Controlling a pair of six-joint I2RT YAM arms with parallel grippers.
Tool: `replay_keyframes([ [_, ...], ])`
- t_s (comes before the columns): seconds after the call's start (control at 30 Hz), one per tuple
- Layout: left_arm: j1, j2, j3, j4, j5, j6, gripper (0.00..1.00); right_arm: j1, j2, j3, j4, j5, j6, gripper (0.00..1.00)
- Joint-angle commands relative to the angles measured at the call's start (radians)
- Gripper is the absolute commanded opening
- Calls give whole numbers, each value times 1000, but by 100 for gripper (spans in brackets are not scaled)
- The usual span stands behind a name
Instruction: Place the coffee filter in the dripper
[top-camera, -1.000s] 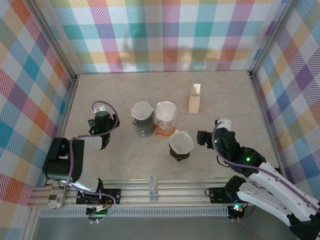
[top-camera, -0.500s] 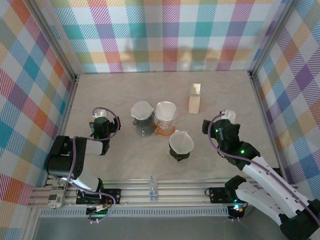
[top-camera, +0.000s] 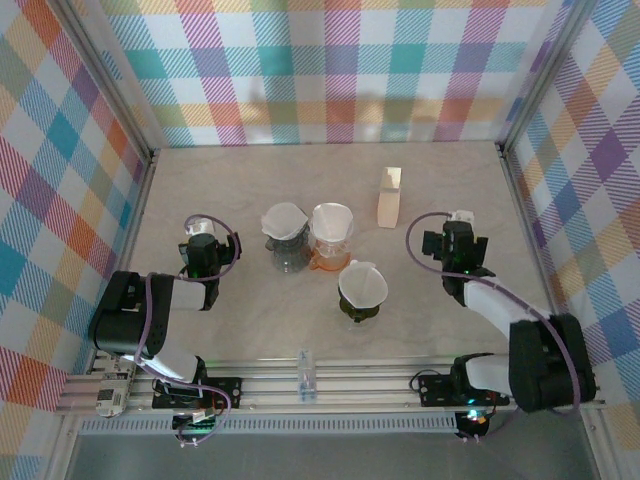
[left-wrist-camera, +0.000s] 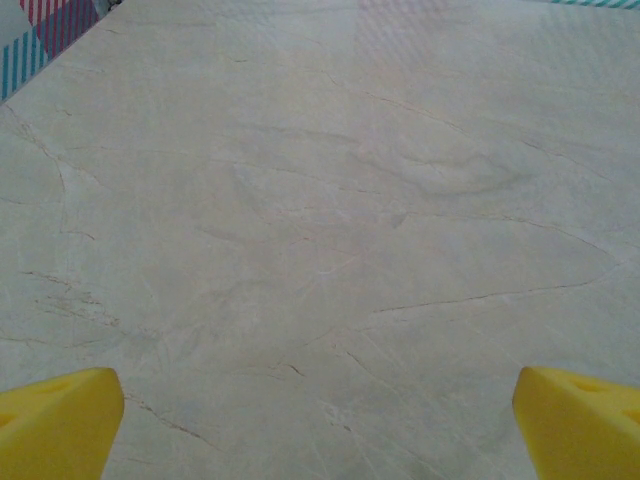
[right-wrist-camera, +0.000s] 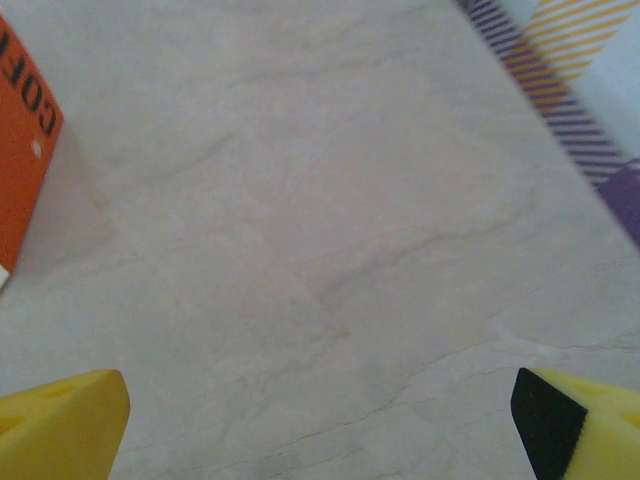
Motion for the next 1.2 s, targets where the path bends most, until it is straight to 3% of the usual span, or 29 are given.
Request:
replay_keyframes([
  [0.0, -5, 0, 5, 34, 0, 16, 100, -25, 51, -20, 261, -92, -53, 99],
  [0.37, -5, -1, 5, 32, -1, 15, 100, -72, 240, -3, 418, -180, -51, 99],
  [0.47, -5, 0, 5, 31, 0, 14, 100, -94, 245, 30, 342, -241, -44, 99],
  [0.93, -5, 0, 5, 32, 0, 14, 100, -139, 241, 6, 369, -423, -60, 99],
  [1.03, -5, -1, 5, 34, 0, 14, 100, -164, 244, -44, 482, -500, -58, 99],
  [1.07, -6, -1, 5, 33, 0, 14, 100, -169, 277, -89, 616, -508, -63, 99],
  [1.17, -6, 0, 4, 34, 1, 14, 100, -166, 275, -96, 608, -482, -54, 99],
])
